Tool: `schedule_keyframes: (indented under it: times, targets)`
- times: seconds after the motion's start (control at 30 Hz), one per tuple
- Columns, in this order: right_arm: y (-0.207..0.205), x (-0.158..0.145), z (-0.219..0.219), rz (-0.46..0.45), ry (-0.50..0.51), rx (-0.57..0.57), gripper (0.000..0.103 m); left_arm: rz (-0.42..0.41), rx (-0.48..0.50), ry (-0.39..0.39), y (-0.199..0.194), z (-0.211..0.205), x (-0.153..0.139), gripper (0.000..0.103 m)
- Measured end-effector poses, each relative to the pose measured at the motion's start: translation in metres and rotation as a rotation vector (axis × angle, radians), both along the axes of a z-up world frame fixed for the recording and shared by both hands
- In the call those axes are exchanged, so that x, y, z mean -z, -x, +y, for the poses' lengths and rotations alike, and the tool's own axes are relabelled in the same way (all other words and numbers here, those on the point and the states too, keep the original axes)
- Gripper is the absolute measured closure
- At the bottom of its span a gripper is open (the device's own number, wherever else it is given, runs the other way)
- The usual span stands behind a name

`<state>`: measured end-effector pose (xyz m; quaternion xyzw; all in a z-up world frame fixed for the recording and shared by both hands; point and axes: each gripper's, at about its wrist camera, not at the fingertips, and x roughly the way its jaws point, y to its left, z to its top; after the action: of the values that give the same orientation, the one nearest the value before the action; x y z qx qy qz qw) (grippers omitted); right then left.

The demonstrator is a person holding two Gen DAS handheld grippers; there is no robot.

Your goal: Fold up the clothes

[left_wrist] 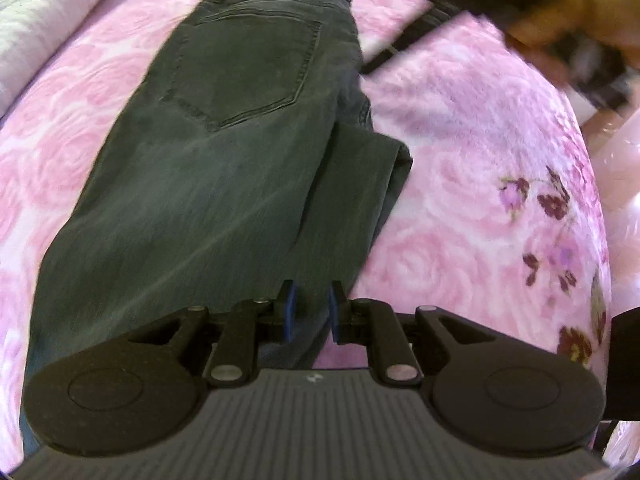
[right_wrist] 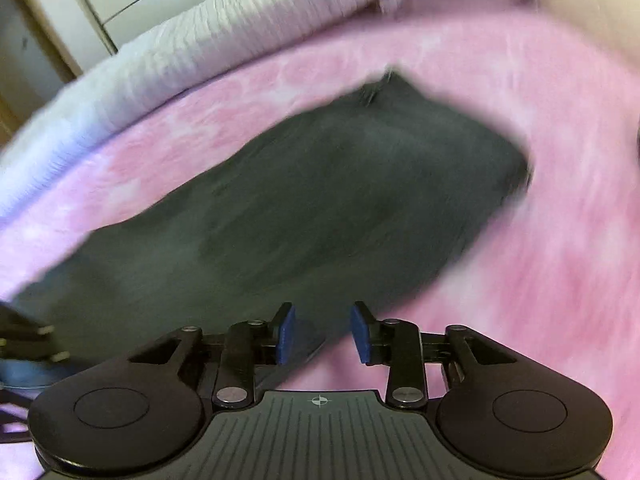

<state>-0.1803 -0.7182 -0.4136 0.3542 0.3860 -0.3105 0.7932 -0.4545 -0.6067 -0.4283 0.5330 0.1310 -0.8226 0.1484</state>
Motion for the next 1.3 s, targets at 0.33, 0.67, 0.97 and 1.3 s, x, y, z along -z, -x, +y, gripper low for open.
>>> schedule_keyframes:
  times: [0.33, 0.67, 0.97, 1.3]
  targets:
    - [0.01, 0.051, 0.009, -0.196, -0.41, 0.196, 0.09, -0.041, -0.084, 0.008, -0.039, 0.015, -0.003, 0.09]
    - [0.022, 0.035, 0.014, -0.121, -0.337, 0.118, 0.095, -0.077, -0.317, 0.033, -0.122, 0.03, -0.021, 0.09]
    - [-0.021, -0.019, 0.059, 0.049, 0.025, -0.009, 0.069, -0.16, -0.633, 0.116, -0.255, 0.035, -0.037, 0.086]
    - [-0.151, -0.022, 0.157, 0.008, 0.136, -0.386, 0.069, -0.32, -0.188, 0.3, -0.316, 0.055, 0.008, 0.076]
